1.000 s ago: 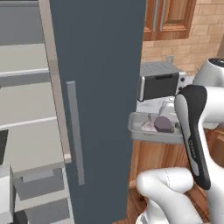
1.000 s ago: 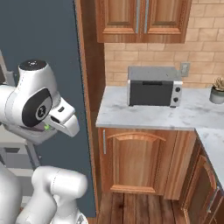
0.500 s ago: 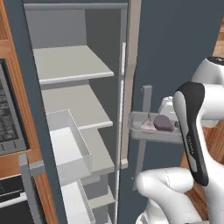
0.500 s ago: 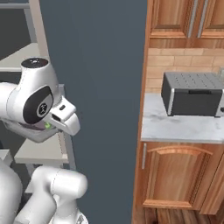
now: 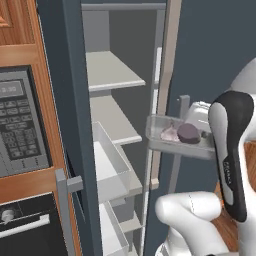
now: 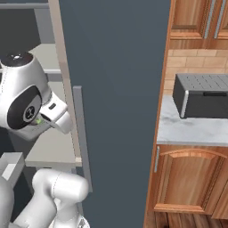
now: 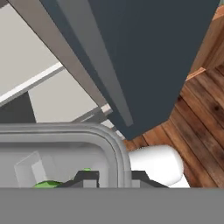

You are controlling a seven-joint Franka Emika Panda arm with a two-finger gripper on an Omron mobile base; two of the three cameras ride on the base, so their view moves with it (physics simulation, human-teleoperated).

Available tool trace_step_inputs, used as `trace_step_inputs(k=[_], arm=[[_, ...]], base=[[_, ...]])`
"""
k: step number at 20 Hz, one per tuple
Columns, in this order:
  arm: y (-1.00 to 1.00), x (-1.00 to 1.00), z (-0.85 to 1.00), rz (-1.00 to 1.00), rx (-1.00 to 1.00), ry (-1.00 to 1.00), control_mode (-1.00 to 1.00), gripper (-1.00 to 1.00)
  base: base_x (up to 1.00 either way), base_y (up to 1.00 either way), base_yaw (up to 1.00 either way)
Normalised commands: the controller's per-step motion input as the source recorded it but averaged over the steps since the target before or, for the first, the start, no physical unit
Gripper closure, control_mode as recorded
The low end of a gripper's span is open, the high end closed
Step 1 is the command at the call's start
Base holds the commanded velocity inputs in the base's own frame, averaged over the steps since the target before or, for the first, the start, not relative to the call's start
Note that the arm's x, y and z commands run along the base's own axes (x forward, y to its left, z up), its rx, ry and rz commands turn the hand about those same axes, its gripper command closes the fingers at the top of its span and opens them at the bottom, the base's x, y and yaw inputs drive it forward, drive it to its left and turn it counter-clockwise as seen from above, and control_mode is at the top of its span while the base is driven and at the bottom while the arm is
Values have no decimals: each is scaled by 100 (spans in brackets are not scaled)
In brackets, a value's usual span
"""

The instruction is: Take the garlic and eggplant out of the freezer and place them in the tupperware container on the counter. Then put the tupperware containing the vegetables back in the freezer.

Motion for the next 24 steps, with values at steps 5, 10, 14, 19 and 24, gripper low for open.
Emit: trace_step_inputs(k=[5, 10, 14, 19, 24], arm=[[21, 2, 71, -5, 14, -10, -100, 100], [39, 13, 27, -30, 7, -5, -100, 100], [36, 47, 7, -37, 9, 0, -100, 100], [49, 85, 1, -31, 7, 0, -100, 100], [60, 63, 4, -15, 8, 0, -100, 100]], base=[[0, 0, 0], [0, 0, 0], [0, 0, 0], [0, 0, 0], [0, 0, 0]])
